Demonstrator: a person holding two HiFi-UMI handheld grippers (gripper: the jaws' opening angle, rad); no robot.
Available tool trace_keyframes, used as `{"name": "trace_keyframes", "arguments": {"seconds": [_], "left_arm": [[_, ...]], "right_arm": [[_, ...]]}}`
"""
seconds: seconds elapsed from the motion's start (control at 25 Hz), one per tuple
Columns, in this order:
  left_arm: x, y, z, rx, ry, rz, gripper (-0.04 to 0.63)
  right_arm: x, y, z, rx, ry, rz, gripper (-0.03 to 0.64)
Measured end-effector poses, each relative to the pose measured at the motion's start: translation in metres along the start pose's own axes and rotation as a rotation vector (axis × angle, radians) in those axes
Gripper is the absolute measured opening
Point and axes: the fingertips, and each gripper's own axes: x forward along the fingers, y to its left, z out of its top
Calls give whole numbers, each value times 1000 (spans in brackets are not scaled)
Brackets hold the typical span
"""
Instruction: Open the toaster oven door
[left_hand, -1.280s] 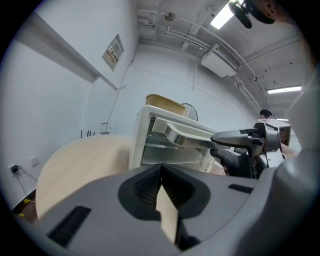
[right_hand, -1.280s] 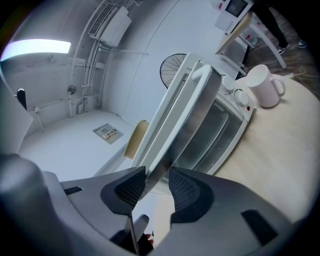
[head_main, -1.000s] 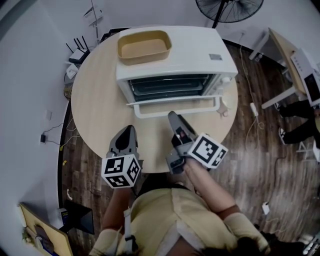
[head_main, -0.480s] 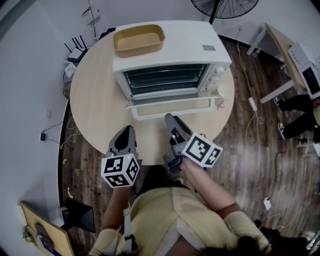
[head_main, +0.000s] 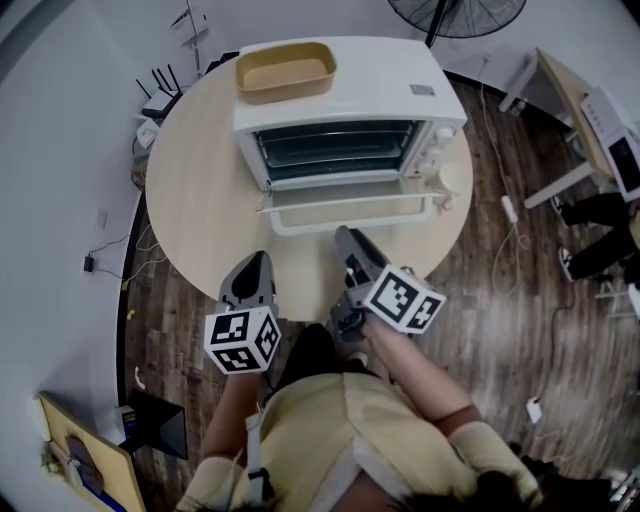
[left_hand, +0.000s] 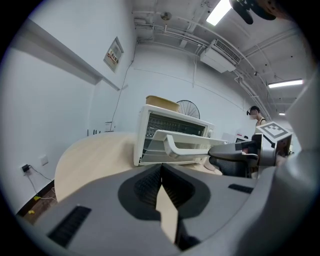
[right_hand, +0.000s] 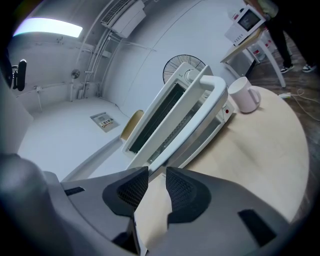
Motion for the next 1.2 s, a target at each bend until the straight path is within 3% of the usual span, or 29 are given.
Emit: {"name": "trace_keyframes", "arguments": {"seconds": [1.2], "left_arm": [[-9,1,-31,-10,59,20,3]], "right_arm": [[-19,-41,-48,-25,77,-81,83]]}}
